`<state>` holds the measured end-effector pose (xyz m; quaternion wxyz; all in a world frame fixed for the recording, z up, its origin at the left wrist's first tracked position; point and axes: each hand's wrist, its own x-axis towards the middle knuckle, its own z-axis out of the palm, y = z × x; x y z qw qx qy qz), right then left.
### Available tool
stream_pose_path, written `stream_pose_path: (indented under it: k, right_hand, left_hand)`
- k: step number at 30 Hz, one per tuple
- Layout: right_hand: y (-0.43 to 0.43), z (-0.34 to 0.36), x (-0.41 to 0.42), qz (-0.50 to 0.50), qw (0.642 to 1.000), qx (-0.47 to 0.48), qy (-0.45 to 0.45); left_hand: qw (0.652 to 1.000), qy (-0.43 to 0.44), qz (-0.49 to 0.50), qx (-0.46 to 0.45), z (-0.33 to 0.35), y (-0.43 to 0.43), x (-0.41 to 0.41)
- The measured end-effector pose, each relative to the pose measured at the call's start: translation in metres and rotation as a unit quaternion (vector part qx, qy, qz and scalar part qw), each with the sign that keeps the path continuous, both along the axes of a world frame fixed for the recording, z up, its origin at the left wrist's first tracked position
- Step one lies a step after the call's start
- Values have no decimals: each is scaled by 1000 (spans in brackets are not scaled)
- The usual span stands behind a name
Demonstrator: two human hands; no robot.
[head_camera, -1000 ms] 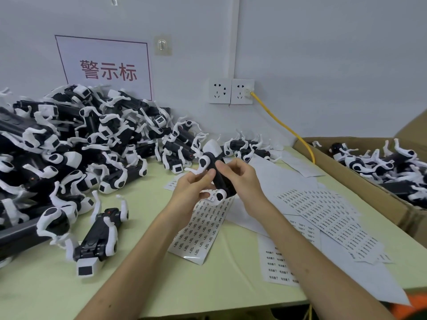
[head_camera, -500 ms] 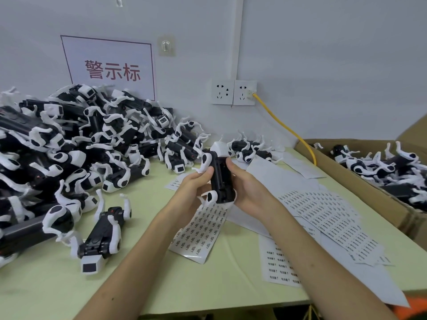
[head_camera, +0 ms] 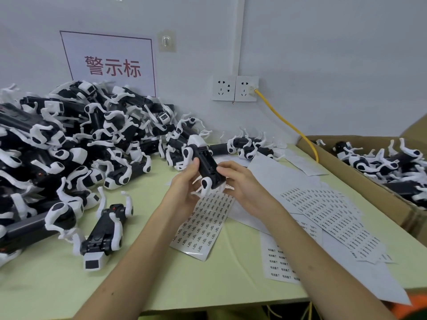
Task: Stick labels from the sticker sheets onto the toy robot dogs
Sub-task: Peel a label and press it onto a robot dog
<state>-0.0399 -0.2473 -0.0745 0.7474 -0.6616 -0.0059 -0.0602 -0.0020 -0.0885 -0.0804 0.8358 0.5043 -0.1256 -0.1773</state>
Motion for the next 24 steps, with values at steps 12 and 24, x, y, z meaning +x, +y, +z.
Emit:
stream_pose_path:
  k: [12, 24]
  right_hand:
    - [-17, -24, 11, -132, 802, -565, 143]
    - [-7, -8, 3, -168, 930, -305, -117]
  left_hand:
    - [979, 156, 102, -82, -2, 6, 13]
    - [967, 192, -53, -160, 1, 11, 9]
